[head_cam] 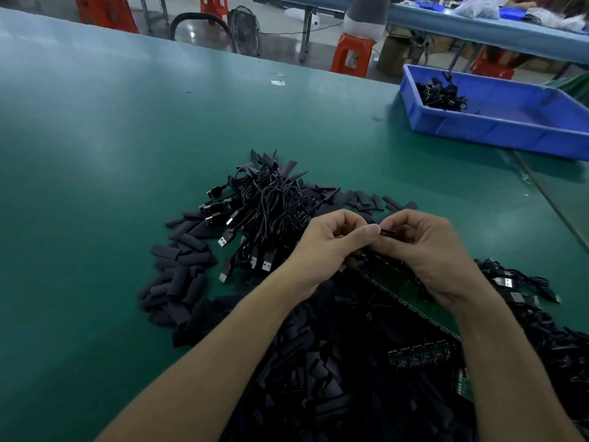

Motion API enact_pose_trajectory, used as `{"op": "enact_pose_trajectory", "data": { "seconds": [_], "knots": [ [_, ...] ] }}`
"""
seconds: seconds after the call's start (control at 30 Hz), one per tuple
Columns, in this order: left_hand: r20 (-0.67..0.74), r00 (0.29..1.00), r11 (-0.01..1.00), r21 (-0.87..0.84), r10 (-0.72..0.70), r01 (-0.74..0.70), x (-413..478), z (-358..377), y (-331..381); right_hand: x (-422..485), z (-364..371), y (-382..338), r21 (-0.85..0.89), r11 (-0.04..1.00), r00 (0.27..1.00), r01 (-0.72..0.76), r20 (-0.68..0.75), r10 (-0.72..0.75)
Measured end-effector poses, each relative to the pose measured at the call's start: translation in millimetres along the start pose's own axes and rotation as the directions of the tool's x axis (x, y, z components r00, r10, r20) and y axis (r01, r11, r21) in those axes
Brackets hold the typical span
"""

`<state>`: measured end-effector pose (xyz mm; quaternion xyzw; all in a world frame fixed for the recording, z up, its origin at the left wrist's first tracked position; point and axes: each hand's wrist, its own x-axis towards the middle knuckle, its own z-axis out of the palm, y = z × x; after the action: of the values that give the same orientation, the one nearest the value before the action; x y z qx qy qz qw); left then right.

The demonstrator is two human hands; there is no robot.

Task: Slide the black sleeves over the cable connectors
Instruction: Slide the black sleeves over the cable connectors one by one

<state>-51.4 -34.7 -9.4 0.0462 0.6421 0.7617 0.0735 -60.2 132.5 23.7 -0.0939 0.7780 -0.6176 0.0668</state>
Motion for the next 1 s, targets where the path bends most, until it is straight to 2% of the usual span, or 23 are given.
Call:
{"op": "enact_pose_trajectory", "data": {
  "seconds": [0.27,0.4,0.57,0.63,0.73,0.83,0.93,1.0],
  "knots": [
    [0.006,1.000,0.991,-0.131,0.024,-0.023,5.5,-0.8,-10.0,1.5,-2.7,5.0,0.222,0.971,0.989,-0.088,0.136,0.058],
    [0.017,0.999,0.985,-0.172,0.028,-0.025,9.6,0.6,-9.9,3.1,-2.6,4.5,0.299,0.949,0.989,-0.103,0.132,0.065],
    [0.093,0.995,0.947,-0.320,0.018,0.013,9.7,5.6,-9.6,1.5,-0.9,4.0,0.368,0.924,0.990,-0.106,0.126,0.064],
    [0.063,0.997,0.939,-0.342,0.038,-0.014,10.1,7.3,-8.5,2.5,-0.7,3.8,0.371,0.926,0.997,-0.076,0.061,0.057],
    [-0.042,0.991,0.958,-0.252,0.130,-0.136,8.9,9.6,-8.1,3.9,0.6,2.9,0.339,0.940,0.998,-0.030,-0.046,0.048],
    [-0.181,0.954,0.945,-0.183,0.238,-0.271,6.1,16.6,-4.1,9.0,4.1,0.0,0.209,0.978,0.982,0.021,-0.189,0.019],
    [-0.450,0.851,0.918,-0.145,0.272,-0.370,4.0,20.9,3.9,14.4,-2.5,-3.1,0.013,0.999,0.883,0.036,-0.468,-0.026],
    [-0.531,0.786,0.899,-0.099,0.316,-0.427,0.3,17.4,8.8,12.9,-7.6,-5.9,-0.083,0.996,0.832,0.027,-0.551,-0.068]
  ]
}}
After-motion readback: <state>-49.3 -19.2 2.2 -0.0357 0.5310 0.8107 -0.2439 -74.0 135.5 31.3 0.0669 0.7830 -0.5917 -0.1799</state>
